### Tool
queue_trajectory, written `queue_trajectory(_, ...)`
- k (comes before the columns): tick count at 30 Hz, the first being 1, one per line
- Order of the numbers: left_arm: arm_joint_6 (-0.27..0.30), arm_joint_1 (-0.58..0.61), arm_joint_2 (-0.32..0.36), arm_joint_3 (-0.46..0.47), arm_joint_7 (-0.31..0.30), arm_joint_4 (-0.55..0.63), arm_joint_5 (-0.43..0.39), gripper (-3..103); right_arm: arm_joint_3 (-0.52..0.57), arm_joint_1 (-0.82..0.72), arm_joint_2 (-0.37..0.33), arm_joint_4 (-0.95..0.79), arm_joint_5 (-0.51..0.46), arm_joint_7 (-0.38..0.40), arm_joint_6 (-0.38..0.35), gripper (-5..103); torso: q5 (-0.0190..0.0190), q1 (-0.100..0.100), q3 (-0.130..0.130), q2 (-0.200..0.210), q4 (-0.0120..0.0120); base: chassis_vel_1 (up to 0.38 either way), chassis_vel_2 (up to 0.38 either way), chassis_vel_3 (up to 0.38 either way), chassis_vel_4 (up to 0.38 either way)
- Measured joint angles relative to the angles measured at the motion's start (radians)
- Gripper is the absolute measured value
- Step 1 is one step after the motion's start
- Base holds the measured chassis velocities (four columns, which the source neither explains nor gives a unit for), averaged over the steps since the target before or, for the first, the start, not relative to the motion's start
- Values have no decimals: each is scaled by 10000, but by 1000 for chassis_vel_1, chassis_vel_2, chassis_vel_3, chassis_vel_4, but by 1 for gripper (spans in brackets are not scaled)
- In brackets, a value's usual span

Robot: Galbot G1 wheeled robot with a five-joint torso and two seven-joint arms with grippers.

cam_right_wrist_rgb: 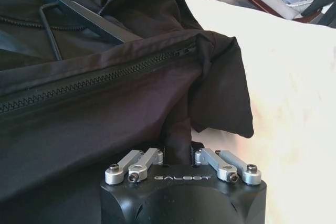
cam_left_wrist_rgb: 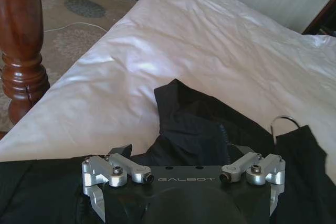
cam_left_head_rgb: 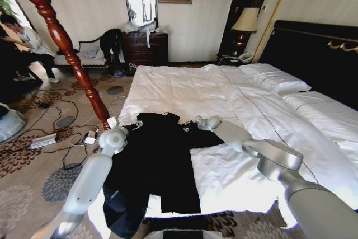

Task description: Pick up the clothes from the bed and hang them on the clothes hanger.

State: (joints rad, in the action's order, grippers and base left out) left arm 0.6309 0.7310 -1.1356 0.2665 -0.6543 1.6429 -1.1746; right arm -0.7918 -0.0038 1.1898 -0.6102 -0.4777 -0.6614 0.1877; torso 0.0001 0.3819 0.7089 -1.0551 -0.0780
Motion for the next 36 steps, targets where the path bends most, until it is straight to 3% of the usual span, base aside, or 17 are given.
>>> queue_trajectory(10, -115, -855, -983, -349, 507, -1374, 618, 103, 4, 83, 28, -31, 21, -37, 84, 21, -1, 0, 0, 0, -1, 0, 0, 0, 0)
queue_trajectory(20, -120, -1365, -1772, -386, 571, -2395, 991, 96, 75, 87, -167, -104, 14, -121, 253, 21, 0, -1, 0, 0, 0, 0, 0, 0, 0)
queue_trajectory(22, -130, -1511, -1962, -293, 624, -2758, 1139, 86, 89, 74, -225, -192, 12, -160, 291, 21, -1, -1, -1, 0, 1, 0, 0, 0, 0)
queue_trajectory(25, -137, -1630, -2107, -219, 743, -3023, 1209, 81, 91, 70, -243, -264, 8, -166, 299, 21, -1, 0, -1, 0, 1, 0, 0, 0, 0)
queue_trajectory(28, -169, -1830, -2389, -130, 984, -3533, 1418, 65, 93, 67, -243, -377, -6, -169, 310, 21, -1, -1, -1, 0, -1, 0, 0, 0, 0)
queue_trajectory(29, -174, -1858, -2446, -111, 1020, -3619, 1452, 65, 93, 67, -244, -406, -12, -169, 314, 21, -1, -1, -1, 0, 0, 0, 0, 0, 0)
queue_trajectory(30, -188, -1876, -2530, -78, 1067, -3715, 1484, 54, 94, 66, -262, -461, -21, -170, 317, 21, -1, -1, -1, 0, 1, 0, 0, 0, 0)
queue_trajectory(32, -193, -1875, -2550, -70, 1084, -3731, 1490, 54, 96, 67, -273, -475, -23, -170, 319, 21, -2, -1, -1, 0, 1, 0, 0, 0, 0)
queue_trajectory(35, -250, -1739, -2485, -52, 1174, -3661, 1511, 38, 128, 65, -323, -473, -24, -171, 349, 21, -3, -1, -1, 0, 0, 0, 0, 0, 0)
queue_trajectory(36, -250, -1739, -2485, -52, 1174, -3661, 1511, 38, 128, 65, -323, -473, -24, -171, 349, 21, -3, -1, -1, 0, 0, 0, 0, 0, 0)
